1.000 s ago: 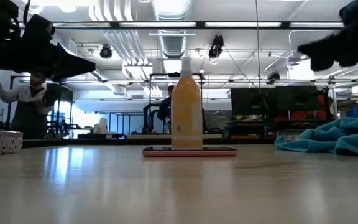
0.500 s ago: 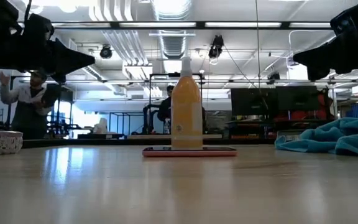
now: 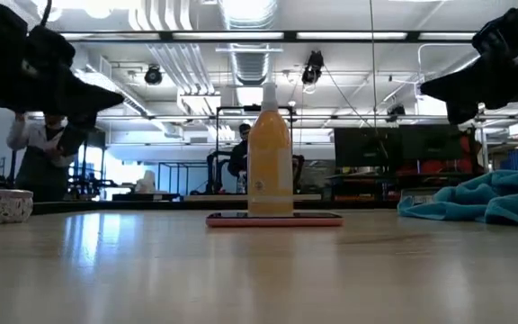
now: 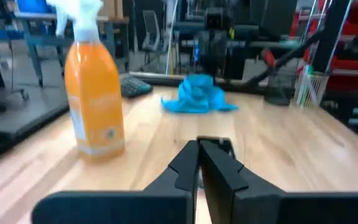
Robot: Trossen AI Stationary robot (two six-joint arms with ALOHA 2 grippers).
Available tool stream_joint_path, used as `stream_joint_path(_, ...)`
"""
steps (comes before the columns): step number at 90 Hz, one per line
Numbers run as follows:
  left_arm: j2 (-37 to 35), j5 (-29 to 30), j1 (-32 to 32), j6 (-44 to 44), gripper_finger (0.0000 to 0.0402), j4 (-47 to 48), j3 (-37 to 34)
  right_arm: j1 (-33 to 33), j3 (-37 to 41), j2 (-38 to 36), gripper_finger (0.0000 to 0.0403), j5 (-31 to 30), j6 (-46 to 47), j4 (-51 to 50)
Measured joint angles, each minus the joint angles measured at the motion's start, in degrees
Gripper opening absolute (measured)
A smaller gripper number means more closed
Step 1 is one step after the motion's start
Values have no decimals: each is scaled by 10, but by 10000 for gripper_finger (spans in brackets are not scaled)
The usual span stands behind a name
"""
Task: Apply microfiber cloth
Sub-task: Return to Home Position
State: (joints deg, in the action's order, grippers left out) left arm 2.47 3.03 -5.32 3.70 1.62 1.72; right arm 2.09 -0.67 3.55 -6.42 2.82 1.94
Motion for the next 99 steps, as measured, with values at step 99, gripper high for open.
stream_joint_path(99,59,46,0,-2,0,-19,23,0,0,0,0,0,-3,1)
